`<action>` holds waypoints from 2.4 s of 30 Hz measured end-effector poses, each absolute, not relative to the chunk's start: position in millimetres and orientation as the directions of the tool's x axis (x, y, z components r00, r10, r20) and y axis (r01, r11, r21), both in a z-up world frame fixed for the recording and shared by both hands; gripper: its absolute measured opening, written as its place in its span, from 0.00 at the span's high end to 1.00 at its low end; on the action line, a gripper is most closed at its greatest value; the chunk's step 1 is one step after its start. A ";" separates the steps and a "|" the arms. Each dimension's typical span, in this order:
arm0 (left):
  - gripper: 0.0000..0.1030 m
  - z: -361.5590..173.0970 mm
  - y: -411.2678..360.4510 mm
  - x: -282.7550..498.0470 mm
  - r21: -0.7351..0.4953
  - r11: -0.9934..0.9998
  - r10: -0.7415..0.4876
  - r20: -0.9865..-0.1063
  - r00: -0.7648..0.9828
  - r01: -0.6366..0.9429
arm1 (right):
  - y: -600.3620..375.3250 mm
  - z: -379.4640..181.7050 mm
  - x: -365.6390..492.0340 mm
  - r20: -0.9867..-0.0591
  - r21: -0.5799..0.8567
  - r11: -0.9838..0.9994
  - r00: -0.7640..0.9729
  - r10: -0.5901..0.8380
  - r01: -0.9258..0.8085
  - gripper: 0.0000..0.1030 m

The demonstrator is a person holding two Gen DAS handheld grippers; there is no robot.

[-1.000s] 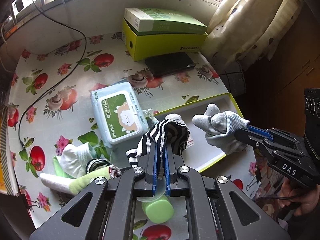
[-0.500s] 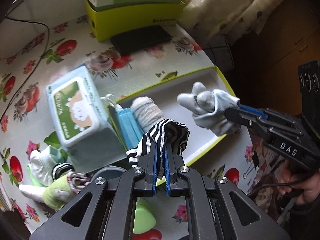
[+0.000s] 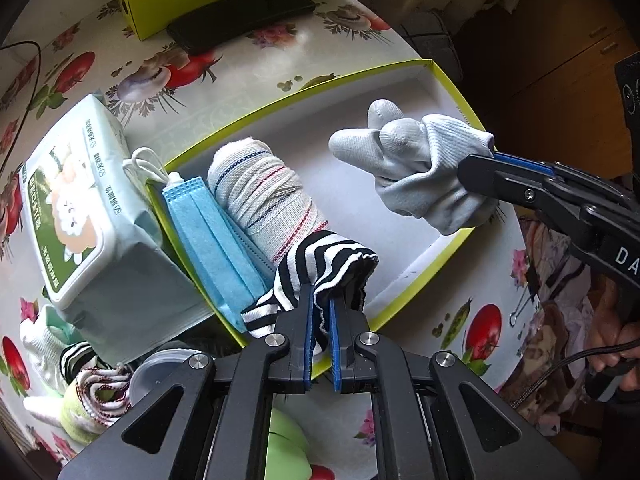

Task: Organize soft objects
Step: 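Carry the grey glove and striped sock over the white tray, then lower and release the glove and sock into the tray with both grippers, then move both grippers back toward the pile of soft items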

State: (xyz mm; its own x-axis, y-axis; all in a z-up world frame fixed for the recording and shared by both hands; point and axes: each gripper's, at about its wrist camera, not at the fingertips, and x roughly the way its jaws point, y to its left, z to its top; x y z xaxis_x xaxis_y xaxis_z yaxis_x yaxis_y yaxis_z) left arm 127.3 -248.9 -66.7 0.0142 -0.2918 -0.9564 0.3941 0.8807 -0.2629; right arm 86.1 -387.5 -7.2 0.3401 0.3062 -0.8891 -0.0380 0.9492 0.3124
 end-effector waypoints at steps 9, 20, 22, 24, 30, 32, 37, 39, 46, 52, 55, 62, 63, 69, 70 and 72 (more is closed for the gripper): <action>0.79 -49.8 -233.1 130.9 -0.308 0.883 -0.348 -0.936 0.054 0.353 | -388.2 -11.9 94.8 -0.887 0.324 0.946 0.340 0.311 -0.021 0.85; 0.79 -18.2 -192.5 141.4 -0.307 0.919 -0.351 -0.923 0.159 0.247 | -364.1 -40.2 126.3 -0.895 0.336 0.942 0.306 0.324 -0.015 0.81; 0.79 -15.9 -186.7 140.7 -0.307 0.922 -0.350 -0.922 0.167 0.235 | -359.5 -45.5 129.6 -0.897 0.343 0.939 0.292 0.332 -0.015 0.81; 0.79 -15.3 -184.3 138.4 -0.307 0.925 -0.347 -0.922 0.172 0.225 | -356.6 -49.8 131.0 -0.900 0.349 0.937 0.274 0.339 -0.015 0.75; 0.79 -9.5 -174.1 132.4 -0.300 0.933 -0.338 -0.921 0.195 0.201 | -359.1 -35.2 121.6 -0.881 0.375 0.927 0.300 0.365 -0.026 0.62; 0.79 -6.5 -173.5 131.3 -0.299 0.933 -0.338 -0.919 0.202 0.200 | -359.1 -31.3 118.4 -0.883 0.370 0.928 0.298 0.362 -0.031 0.62; 0.79 3.0 -171.5 126.9 -0.288 0.935 -0.331 -0.916 0.225 0.206 | -357.8 -12.1 105.9 -0.874 0.370 0.928 0.317 0.367 -0.055 0.58; 0.79 6.2 -170.1 125.0 -0.284 0.937 -0.328 -0.915 0.234 0.204 | -354.9 -2.8 100.2 -0.870 0.367 0.928 0.327 0.369 -0.069 0.56; 0.79 16.0 -159.1 114.1 -0.272 0.944 -0.315 -0.912 0.263 0.188 | -336.9 22.3 85.4 -0.865 0.345 0.931 0.344 0.366 -0.123 0.52; 0.79 21.3 -145.7 100.9 -0.262 0.951 -0.299 -0.910 0.286 0.163 | -316.2 34.8 74.6 -0.862 0.328 0.927 0.344 0.372 -0.179 0.51; 0.79 22.0 -138.3 94.5 -0.265 0.953 -0.299 -0.908 0.292 0.150 | -306.1 40.1 69.7 -0.855 0.334 0.919 0.343 0.389 -0.209 0.51; 0.79 25.9 -119.6 84.2 -0.265 0.958 -0.288 -0.904 0.317 0.112 | -283.6 53.7 60.3 -0.850 0.317 0.909 0.344 0.400 -0.272 0.51; 0.79 26.7 -116.7 83.2 -0.267 0.958 -0.288 -0.902 0.321 0.107 | -281.4 54.7 59.6 -0.849 0.317 0.908 0.344 0.401 -0.275 0.51; 0.79 29.3 -100.7 77.8 -0.268 0.960 -0.277 -0.897 0.344 0.074 | -264.3 59.6 57.1 -0.850 0.300 0.902 0.343 0.401 -0.311 0.51; 0.79 29.3 -97.9 77.1 -0.268 0.961 -0.275 -0.897 0.346 0.069 | -260.8 60.6 56.4 -0.849 0.294 0.900 0.345 0.401 -0.322 0.51; 0.79 29.0 -93.3 75.3 -0.266 0.962 -0.270 -0.897 0.351 0.061 | -252.8 62.6 55.4 -0.849 0.274 0.898 0.351 0.394 -0.345 0.51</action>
State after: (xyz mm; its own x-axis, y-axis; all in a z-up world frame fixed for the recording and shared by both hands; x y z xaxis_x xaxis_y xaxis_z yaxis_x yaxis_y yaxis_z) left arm 75.3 -93.3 29.0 0.3508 -0.2700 -0.8967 0.0609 0.9621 -0.2659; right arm 55.4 -252.8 62.6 0.3514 0.3944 -0.8491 -0.3447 0.8977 0.2743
